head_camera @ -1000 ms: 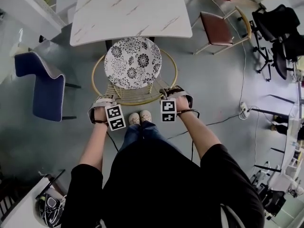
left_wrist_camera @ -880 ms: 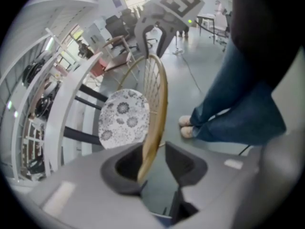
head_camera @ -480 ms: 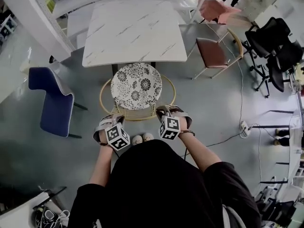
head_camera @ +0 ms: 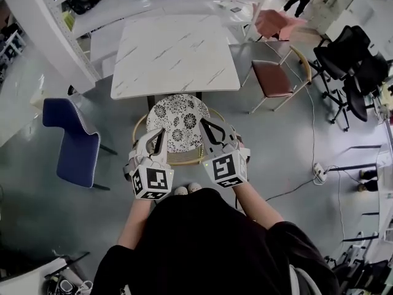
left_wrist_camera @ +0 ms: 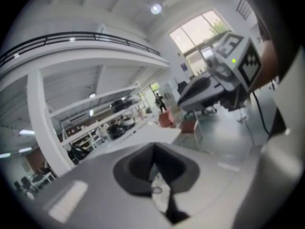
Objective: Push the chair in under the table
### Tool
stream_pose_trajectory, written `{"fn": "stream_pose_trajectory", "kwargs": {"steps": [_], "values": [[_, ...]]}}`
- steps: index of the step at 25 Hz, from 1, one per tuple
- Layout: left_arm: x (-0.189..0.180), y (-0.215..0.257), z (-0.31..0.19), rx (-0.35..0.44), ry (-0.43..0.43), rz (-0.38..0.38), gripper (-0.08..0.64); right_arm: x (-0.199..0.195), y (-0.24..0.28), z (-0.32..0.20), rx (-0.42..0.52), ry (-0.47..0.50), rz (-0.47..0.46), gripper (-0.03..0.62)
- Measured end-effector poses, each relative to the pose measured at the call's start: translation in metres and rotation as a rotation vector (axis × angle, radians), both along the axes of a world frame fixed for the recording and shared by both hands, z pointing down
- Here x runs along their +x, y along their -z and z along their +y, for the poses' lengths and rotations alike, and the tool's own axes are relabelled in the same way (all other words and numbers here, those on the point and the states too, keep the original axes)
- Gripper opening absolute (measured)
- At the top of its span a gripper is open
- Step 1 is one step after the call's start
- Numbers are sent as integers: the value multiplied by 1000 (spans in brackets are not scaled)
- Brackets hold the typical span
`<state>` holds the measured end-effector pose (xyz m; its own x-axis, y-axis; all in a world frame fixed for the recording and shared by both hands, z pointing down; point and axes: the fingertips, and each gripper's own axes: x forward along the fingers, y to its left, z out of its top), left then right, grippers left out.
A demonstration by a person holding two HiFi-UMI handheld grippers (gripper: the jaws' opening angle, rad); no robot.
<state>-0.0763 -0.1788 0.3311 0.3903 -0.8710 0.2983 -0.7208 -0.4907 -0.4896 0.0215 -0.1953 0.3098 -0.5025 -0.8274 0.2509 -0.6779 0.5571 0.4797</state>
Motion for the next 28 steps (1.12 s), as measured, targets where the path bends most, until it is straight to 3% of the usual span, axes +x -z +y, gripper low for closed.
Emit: {"fn": "stream_pose_trajectory", "kwargs": {"steps": [6, 9, 16, 28], "values": [[4, 78, 1, 109, 41, 302, 8, 17, 66, 1, 58, -69, -283, 23], [-3, 95, 1, 141, 70, 386, 8, 24, 75, -1, 66, -94, -349, 21], [-14, 109, -3, 186, 119, 425, 8, 28, 77, -3, 53, -101, -384, 20], [-15, 98, -3, 164, 126, 406, 8, 32, 75, -3, 33, -108, -425, 21]]}}
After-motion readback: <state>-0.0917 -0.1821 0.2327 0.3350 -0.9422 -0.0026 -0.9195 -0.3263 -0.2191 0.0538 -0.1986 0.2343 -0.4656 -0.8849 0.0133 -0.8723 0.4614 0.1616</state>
